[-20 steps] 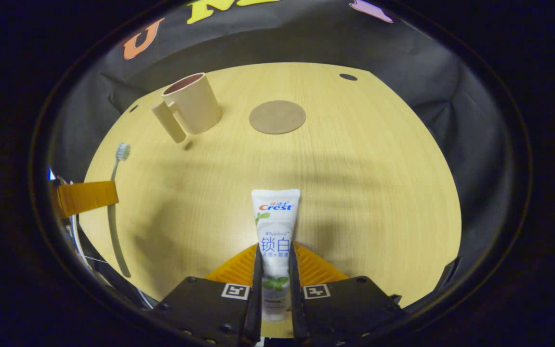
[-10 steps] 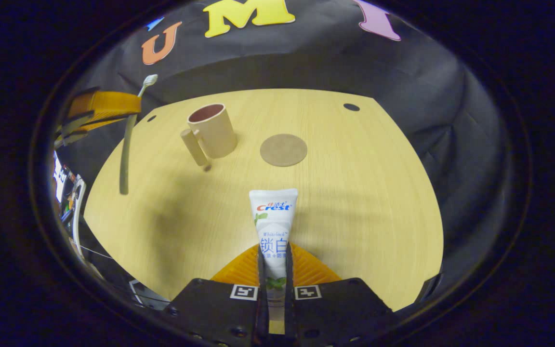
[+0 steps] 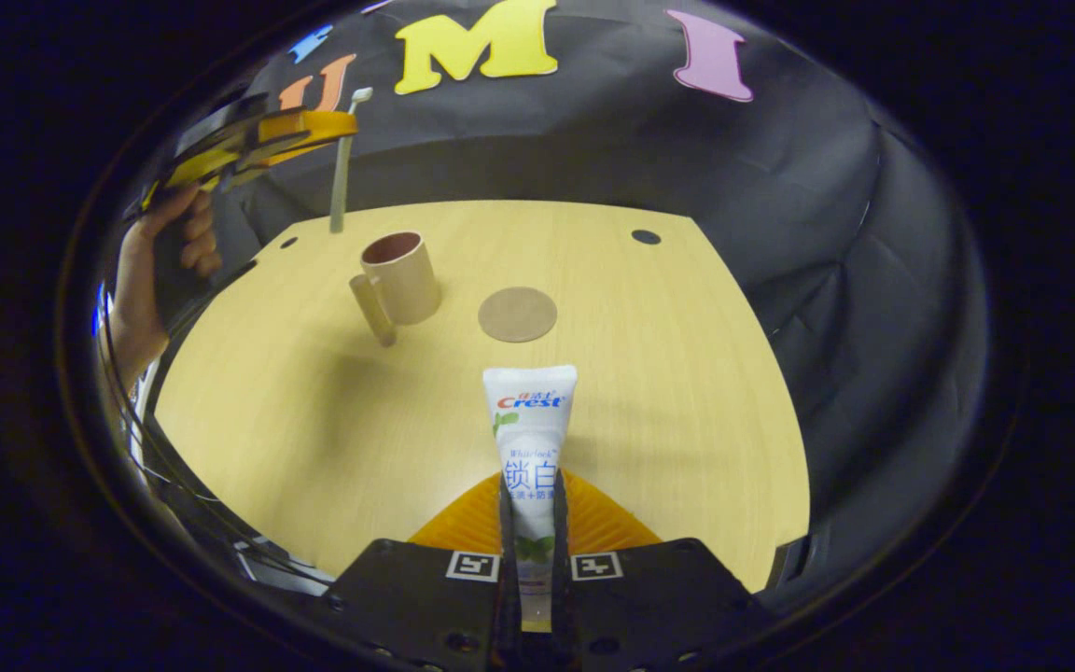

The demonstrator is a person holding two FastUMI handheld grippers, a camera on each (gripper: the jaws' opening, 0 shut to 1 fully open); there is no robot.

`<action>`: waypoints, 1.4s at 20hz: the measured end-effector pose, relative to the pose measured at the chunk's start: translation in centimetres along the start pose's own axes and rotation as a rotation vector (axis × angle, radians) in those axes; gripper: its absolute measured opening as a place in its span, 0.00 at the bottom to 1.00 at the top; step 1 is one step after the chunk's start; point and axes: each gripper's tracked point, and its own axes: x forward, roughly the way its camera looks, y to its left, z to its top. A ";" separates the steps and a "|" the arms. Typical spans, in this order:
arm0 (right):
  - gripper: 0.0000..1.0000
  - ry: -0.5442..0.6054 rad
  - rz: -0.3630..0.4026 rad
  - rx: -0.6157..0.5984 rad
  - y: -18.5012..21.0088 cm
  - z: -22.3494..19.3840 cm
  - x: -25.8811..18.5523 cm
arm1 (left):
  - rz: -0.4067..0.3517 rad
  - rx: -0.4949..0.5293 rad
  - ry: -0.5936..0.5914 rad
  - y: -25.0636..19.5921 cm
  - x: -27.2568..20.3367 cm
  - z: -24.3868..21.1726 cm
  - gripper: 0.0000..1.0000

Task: Put the toothbrush and toothpaste on the desktop into the cup, then pick up the cup and place it on the coaster on the desktop.

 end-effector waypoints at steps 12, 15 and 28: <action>0.13 0.007 0.000 0.004 -0.1 -1.1 0.6 | 0.016 -0.020 0.020 1.7 3.9 -4.3 0.08; 0.13 0.017 -0.012 0.012 -0.6 -1.2 1.3 | 0.020 -0.018 0.020 2.0 3.7 -4.5 0.19; 0.13 -0.075 0.037 -0.006 2.1 1.6 1.3 | 0.084 0.094 -0.032 3.6 -0.6 -0.7 0.97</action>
